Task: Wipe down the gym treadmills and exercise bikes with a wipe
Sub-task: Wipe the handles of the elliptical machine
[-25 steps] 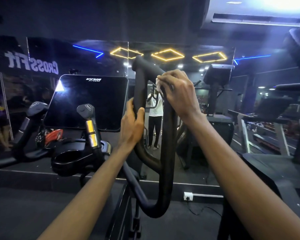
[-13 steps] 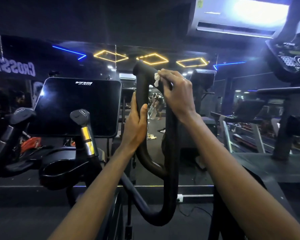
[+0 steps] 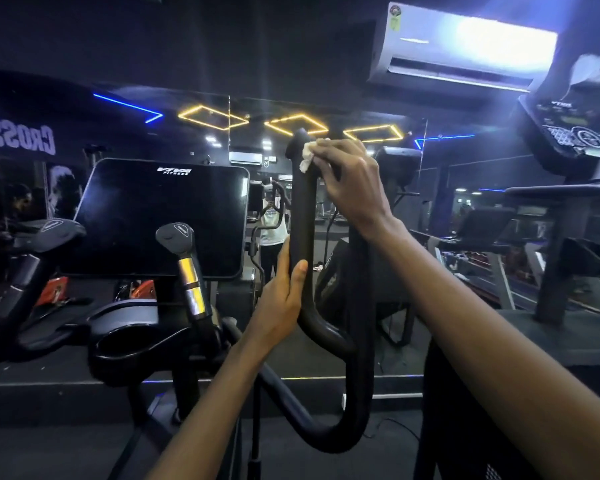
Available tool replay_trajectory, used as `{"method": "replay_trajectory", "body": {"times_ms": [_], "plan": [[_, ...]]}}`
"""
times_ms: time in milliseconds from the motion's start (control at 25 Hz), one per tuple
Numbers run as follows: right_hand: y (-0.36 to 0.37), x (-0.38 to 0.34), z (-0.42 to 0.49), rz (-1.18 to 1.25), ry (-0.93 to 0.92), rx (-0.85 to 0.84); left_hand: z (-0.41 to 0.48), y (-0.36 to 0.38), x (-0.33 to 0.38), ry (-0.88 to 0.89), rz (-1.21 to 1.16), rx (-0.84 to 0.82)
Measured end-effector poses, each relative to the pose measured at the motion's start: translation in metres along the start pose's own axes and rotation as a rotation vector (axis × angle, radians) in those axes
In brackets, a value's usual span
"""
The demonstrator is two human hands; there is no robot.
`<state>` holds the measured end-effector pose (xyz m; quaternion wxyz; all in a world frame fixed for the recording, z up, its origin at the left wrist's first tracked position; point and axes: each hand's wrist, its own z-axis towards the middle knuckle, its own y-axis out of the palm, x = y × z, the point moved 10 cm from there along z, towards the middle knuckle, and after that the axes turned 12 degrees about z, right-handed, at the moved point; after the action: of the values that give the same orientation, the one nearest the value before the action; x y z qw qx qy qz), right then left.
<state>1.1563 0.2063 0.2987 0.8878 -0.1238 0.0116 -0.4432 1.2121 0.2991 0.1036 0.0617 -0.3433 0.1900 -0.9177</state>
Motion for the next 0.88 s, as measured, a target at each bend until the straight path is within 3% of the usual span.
{"method": "replay_trajectory", "body": {"times_ms": [160, 640, 880], "plan": [[-0.001, -0.001, 0.002, -0.005, -0.003, 0.024, -0.009, 0.005, -0.012, -0.047, 0.015, -0.071], [0.017, -0.025, 0.024, -0.037, 0.008, 0.01, -0.028, 0.004, -0.014, -0.079, 0.025, -0.045], [0.012, -0.029, -0.033, 0.067, 0.012, -0.025, -0.034, 0.007, -0.032, -0.097, -0.067, -0.026]]}}
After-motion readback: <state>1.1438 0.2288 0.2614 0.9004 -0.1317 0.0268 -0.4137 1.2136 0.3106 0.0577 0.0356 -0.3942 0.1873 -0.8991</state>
